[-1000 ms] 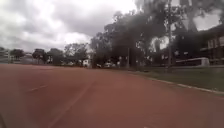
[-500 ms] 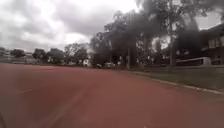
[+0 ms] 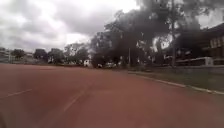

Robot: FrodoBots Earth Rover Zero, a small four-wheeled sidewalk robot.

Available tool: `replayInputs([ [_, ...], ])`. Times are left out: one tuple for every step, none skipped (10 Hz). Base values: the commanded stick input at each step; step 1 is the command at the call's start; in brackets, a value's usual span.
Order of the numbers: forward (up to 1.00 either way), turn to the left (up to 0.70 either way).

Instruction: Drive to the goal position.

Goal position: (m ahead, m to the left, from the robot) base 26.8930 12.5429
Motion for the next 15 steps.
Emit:
replayInputs([
  [0.70,0.00],
  [0.70,0.00],
  [0.70,0.00],
  [0.70,0.00],
  [0.70,0.00],
  [0.70,0.00],
  [0.70,0.00],
  [0.70,0.00],
  [0.70,0.00],
  [0.70,0.00],
  [0.70,0.00],
  [0.70,0.00],
  [0.70,0.00],
  [0.70,0.00],
  [0.70,0.00],
])
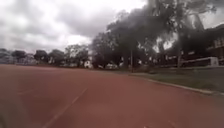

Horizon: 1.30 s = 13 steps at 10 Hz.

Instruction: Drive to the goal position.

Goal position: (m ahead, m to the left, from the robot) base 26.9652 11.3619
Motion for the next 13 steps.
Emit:
replayInputs([
  [0.70,0.00],
  [0.70,0.00],
  [0.70,0.00],
  [0.70,0.00],
  [0.70,0.00],
  [0.70,0.00],
  [0.70,0.00],
  [0.70,0.00],
  [0.70,0.00],
  [0.70,0.00],
  [0.70,0.00],
  [0.70,0.00],
  [0.70,0.00],
])
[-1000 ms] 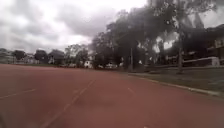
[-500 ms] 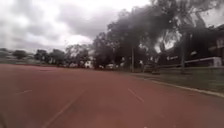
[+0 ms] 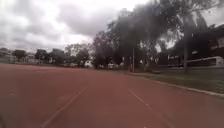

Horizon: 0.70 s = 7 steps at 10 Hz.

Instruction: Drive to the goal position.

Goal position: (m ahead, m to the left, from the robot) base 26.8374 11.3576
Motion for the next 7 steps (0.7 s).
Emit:
replayInputs([
  [0.70,0.00],
  [0.70,0.00],
  [0.70,0.00],
  [0.70,0.00],
  [0.70,0.00],
  [0.70,0.00],
  [0.70,0.00],
])
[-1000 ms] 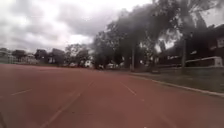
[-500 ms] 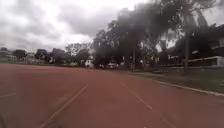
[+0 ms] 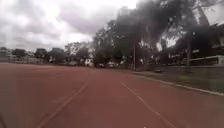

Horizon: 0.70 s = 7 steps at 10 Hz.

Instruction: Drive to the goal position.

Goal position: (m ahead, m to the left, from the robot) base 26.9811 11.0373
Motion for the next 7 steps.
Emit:
replayInputs([
  [0.70,0.00],
  [0.70,0.00],
  [0.70,0.00],
  [0.70,0.00],
  [0.70,0.00],
  [0.70,0.00],
  [0.70,0.00],
])
